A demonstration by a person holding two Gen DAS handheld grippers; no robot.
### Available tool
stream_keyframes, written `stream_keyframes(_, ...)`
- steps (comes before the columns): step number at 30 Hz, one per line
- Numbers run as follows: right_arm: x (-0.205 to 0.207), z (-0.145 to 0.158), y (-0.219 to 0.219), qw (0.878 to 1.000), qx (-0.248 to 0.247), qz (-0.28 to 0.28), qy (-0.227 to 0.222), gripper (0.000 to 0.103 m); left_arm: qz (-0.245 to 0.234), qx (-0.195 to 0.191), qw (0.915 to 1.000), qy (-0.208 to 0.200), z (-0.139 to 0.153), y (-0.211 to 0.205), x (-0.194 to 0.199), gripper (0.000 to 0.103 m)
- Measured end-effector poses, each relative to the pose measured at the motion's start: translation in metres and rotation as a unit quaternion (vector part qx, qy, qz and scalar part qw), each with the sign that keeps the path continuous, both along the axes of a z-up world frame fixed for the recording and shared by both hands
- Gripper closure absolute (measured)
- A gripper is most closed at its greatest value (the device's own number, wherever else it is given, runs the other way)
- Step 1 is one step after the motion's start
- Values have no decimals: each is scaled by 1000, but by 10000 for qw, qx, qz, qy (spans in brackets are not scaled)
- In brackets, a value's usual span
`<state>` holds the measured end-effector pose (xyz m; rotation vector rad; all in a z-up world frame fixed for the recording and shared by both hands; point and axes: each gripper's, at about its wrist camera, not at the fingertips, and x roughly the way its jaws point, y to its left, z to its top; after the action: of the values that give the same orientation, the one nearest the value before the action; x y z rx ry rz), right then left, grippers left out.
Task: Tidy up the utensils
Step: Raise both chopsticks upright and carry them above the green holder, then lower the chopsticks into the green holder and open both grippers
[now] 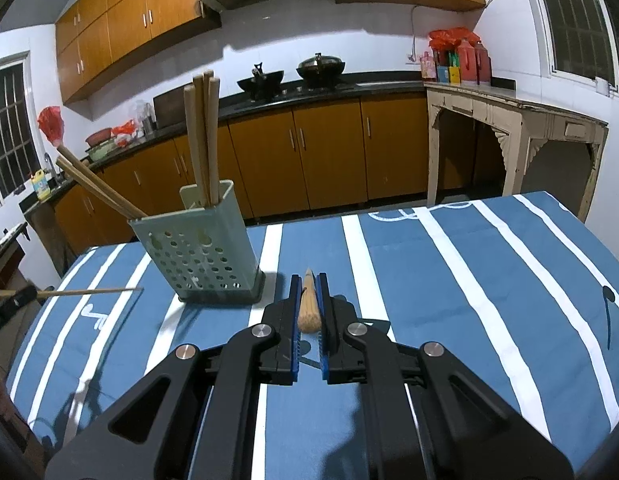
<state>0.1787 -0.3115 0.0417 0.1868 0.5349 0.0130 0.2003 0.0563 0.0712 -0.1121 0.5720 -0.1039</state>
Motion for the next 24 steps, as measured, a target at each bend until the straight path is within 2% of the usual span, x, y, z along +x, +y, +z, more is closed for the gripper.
stream_keyframes(5,-2,5,-1,9999,51,10,-99,95,27,-178,9996,-217,17,1,-2,95)
stream_keyframes(12,-4,19,-4,9994,121,32,-328,95,-88,-203,9990,-378,36,-5,-3,95)
stream_keyframes(24,-21,90,-4,9925,331,398,-1107,95,-799,-196,9943,-683,95,-29,-15,95)
